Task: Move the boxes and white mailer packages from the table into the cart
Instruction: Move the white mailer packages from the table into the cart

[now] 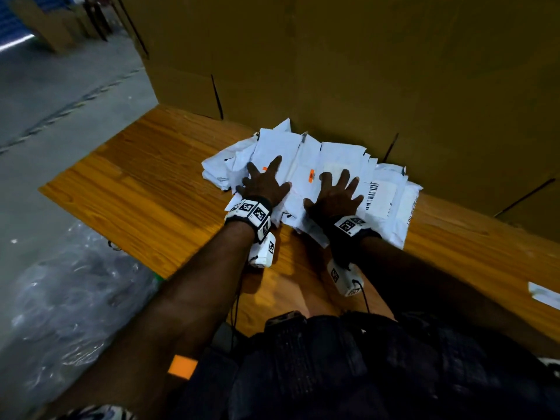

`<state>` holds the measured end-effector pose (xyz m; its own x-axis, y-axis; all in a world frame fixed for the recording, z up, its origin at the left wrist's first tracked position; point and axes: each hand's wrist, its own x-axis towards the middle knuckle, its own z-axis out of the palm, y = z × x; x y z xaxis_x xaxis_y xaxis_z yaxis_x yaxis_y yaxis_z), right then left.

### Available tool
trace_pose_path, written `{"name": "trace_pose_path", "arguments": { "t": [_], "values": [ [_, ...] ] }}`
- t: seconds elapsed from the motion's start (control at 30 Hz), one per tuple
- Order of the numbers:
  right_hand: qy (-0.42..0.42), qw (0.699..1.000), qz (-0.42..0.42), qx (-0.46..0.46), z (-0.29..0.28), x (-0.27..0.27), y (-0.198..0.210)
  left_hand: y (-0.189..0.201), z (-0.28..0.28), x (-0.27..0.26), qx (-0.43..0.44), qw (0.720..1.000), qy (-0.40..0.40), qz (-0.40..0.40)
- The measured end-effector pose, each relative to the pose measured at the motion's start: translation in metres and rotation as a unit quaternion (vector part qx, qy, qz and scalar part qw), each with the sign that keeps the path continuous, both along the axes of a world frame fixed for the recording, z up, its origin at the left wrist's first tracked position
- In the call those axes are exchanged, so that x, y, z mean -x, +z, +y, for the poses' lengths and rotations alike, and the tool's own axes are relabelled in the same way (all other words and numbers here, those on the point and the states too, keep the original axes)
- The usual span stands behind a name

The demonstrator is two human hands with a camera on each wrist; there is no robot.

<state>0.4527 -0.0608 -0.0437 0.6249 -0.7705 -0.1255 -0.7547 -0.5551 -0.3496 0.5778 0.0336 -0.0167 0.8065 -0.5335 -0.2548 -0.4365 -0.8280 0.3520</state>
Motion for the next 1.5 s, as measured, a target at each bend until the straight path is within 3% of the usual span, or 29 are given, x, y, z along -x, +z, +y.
{"name": "trace_pose_path", "arguments": {
  "t": [0.17,0.4,0.67,0.93,1.2,1.5],
  "values": [
    [-0.052,0.998,-0.022,-0.007,-0.007,0.000,-0.001,-0.002,0.001,-0.003,0.021,1.000,-0.008,-0.020],
    [-0.105,0.994,-0.016,-0.004,-0.012,0.006,0.001,-0.002,0.001,-0.004,0.061,0.998,0.002,0.015],
    [-0.087,0.992,-0.075,0.047,-0.004,0.017,0.007,0.001,0.006,0.003,0.088,0.995,0.038,-0.038],
    [-0.056,0.991,-0.112,0.051,0.006,0.044,0.018,0.011,0.022,0.025,0.167,0.982,0.020,-0.092],
    [-0.054,0.986,-0.160,0.000,0.013,0.090,0.025,0.002,0.036,0.065,0.294,0.956,0.002,-0.015],
    [-0.051,0.983,-0.176,0.010,0.049,0.157,0.028,-0.015,0.061,0.133,0.336,0.937,-0.080,0.051]
  ]
}}
